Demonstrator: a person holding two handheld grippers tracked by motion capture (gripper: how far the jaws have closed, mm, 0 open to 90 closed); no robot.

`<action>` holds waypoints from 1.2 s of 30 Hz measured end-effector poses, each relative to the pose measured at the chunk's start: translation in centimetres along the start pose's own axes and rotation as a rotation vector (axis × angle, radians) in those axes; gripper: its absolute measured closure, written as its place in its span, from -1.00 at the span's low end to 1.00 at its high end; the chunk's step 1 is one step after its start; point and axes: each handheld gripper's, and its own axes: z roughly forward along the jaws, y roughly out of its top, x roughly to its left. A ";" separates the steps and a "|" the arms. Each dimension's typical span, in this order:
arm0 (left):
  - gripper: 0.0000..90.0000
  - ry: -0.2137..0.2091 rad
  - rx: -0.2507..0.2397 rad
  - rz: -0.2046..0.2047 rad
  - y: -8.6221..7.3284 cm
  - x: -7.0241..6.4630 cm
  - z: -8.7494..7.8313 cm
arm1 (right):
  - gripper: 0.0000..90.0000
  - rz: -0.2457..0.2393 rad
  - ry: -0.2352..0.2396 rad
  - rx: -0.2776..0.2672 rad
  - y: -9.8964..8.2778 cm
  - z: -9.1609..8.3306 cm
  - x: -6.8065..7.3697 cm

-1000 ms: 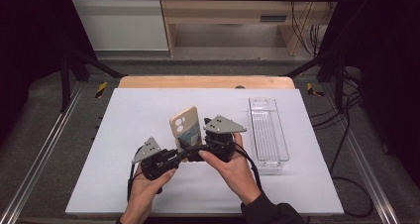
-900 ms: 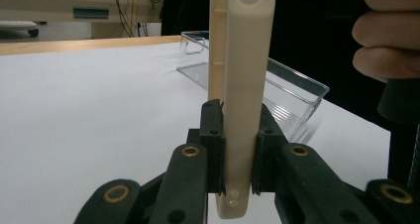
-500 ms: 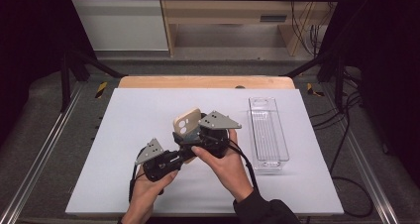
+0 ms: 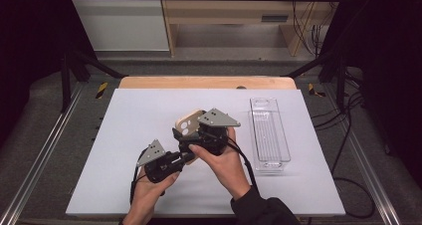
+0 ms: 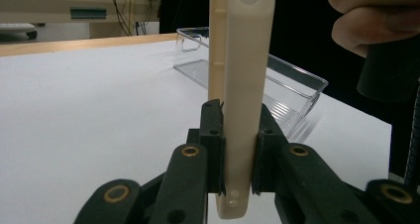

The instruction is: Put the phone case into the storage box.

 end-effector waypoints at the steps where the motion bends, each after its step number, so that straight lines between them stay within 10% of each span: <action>1: 0.76 -0.001 0.001 0.001 0.0 0.0 0.0 | -0.91 0.001 0.002 -0.001 0.0 0.0 0.0; 23: 0.76 0.004 0.008 0.002 -0.4 0.1 0.1 | -0.77 0.009 -0.014 -0.007 0.2 0.5 0.3; 36: 0.55 0.023 0.012 -0.014 -0.7 0.5 0.4 | -0.75 0.107 -0.065 0.074 0.2 0.7 -0.5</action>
